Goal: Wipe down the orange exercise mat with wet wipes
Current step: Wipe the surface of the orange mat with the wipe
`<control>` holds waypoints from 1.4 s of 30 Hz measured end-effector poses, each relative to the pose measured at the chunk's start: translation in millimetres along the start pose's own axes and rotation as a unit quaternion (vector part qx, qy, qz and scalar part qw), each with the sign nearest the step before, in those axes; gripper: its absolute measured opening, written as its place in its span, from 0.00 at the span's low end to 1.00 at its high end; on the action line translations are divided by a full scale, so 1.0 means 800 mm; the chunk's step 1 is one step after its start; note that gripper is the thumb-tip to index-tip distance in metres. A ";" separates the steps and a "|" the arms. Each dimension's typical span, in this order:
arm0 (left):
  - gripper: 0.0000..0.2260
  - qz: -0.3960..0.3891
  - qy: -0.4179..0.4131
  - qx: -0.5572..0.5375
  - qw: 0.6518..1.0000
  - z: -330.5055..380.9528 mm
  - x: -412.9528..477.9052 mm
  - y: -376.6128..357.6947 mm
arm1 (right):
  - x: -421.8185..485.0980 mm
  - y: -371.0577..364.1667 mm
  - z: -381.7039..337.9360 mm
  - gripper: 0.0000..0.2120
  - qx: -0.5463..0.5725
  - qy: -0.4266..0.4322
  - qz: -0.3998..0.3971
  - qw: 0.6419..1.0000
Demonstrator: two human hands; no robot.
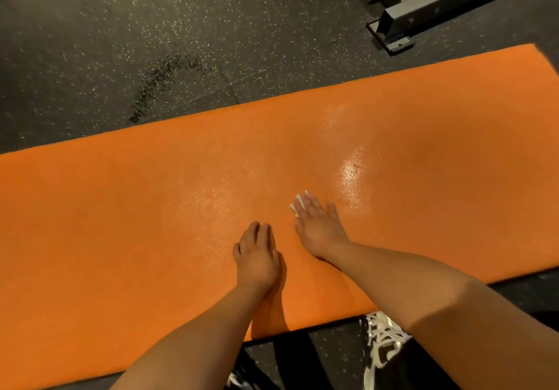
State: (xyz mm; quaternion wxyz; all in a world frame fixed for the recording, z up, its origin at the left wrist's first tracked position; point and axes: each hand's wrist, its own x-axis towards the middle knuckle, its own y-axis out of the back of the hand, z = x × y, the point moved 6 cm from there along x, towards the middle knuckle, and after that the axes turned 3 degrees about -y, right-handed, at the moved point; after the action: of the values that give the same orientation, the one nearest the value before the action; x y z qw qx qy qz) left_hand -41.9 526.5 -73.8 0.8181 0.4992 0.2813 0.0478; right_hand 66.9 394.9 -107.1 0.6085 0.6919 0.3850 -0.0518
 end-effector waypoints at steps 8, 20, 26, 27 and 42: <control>0.22 -0.031 0.014 -0.010 0.999 0.034 -0.052 -0.015 | -0.091 -0.034 -0.018 0.26 0.000 0.098 -0.050 0.994; 0.15 -0.028 -0.018 0.036 0.999 0.063 -0.127 -0.026 | -0.176 -0.035 -0.018 0.26 0.049 -0.020 -0.085 0.995; 0.22 -0.104 -0.068 0.030 0.992 0.047 -0.150 -0.039 | -0.198 -0.036 0.036 0.27 0.028 -0.117 -0.029 0.992; 0.25 -0.117 -0.074 0.032 0.990 0.044 -0.151 -0.039 | -0.200 -0.035 0.036 0.27 0.027 -0.127 -0.031 0.991; 0.13 -0.020 -0.137 0.001 0.990 0.036 -0.165 -0.041 | -0.214 -0.046 0.019 0.26 0.043 -0.070 -0.040 0.996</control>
State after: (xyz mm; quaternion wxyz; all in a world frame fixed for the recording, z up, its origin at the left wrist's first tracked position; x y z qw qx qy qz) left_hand -144.3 440.1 -37.3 0.8494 0.4959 0.1766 -0.0372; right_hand -68.6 299.8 -47.6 0.6014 0.6961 0.3661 -0.1407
